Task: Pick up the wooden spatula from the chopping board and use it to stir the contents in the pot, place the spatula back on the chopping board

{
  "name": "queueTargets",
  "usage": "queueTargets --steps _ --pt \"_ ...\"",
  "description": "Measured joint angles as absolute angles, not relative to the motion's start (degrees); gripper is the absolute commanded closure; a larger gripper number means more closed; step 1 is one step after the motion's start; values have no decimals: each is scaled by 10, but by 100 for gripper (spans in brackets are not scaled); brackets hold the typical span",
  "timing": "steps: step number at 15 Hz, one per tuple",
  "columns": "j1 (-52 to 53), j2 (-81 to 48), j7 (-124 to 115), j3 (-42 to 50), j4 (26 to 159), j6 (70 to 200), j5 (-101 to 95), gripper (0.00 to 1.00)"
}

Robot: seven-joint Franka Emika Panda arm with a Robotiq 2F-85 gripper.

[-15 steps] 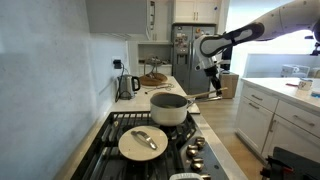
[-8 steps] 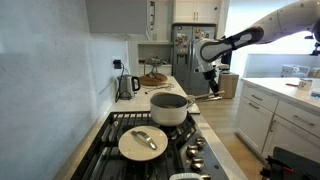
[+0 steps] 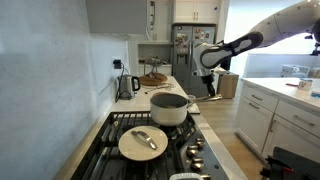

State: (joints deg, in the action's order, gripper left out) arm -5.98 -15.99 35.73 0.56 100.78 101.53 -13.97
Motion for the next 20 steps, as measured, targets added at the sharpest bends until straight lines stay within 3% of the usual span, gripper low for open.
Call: queueTargets --steps 20 --pt "-42 -180 332 5 1043 1053 -155 93"
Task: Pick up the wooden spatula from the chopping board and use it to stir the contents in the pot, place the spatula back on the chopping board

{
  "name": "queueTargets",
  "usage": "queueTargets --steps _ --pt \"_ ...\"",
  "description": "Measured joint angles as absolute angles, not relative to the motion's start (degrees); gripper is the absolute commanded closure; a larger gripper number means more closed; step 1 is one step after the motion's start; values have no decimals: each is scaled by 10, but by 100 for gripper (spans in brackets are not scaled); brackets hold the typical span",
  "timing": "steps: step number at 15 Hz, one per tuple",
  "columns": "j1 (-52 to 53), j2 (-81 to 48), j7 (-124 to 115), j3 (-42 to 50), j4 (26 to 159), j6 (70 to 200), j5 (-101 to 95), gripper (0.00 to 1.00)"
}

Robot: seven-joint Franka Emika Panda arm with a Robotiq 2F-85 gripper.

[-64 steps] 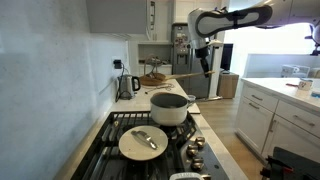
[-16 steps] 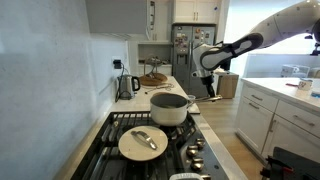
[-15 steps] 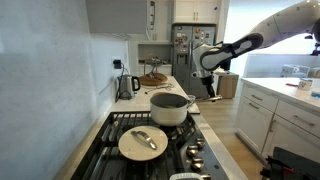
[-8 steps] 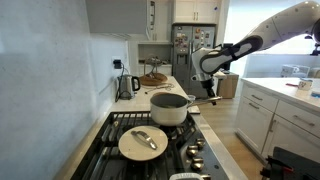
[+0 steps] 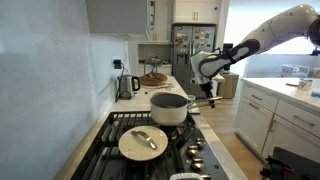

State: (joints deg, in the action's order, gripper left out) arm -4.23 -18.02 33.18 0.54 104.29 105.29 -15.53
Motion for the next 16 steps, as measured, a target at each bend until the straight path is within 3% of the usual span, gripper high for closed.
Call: queueTargets --steps 16 --pt "-80 -194 359 6 1046 1105 -96 93"
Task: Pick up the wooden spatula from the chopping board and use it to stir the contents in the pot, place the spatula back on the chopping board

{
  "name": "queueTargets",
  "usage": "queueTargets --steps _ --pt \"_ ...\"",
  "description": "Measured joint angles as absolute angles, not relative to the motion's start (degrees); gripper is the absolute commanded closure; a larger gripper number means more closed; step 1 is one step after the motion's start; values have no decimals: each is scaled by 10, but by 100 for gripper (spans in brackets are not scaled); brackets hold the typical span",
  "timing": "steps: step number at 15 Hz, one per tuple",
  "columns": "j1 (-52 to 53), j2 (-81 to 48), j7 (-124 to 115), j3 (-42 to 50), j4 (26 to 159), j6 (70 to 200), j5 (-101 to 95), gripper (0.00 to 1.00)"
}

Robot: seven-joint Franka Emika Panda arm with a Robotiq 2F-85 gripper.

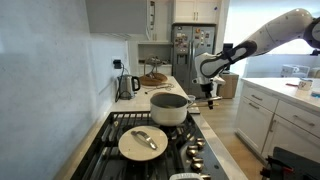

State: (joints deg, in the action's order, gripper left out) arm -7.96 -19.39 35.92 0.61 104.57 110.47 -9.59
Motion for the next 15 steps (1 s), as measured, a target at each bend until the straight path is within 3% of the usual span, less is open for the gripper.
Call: queueTargets --steps 13,14,15 --pt "-78 -194 361 4 1060 1107 -95 93" --pt "-78 -194 361 4 1060 1107 -95 47" --pt "-78 -194 361 4 1060 1107 -95 46"
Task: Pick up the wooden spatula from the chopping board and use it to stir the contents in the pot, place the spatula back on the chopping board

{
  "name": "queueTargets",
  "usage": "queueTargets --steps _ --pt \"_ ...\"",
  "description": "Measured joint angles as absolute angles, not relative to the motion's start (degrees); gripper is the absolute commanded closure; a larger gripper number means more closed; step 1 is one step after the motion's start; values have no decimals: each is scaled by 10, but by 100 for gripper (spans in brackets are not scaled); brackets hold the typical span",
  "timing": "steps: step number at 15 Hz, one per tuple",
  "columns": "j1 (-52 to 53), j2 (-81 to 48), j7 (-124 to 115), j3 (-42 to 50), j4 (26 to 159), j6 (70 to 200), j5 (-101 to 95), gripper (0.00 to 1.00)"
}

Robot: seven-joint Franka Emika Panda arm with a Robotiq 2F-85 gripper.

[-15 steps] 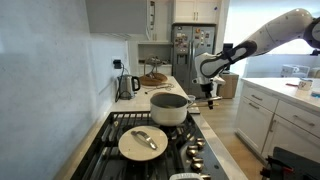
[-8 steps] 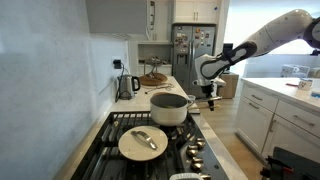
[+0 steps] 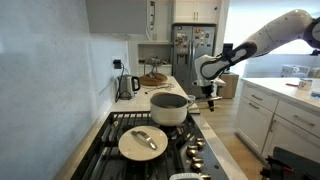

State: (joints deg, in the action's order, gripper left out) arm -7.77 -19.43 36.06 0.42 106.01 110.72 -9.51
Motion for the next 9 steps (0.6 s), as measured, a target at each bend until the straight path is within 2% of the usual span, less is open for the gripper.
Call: queueTargets --steps 6,9 --pt "-77 -194 361 4 1061 1107 -95 1" --pt "-76 -194 361 3 1061 1107 -95 0"
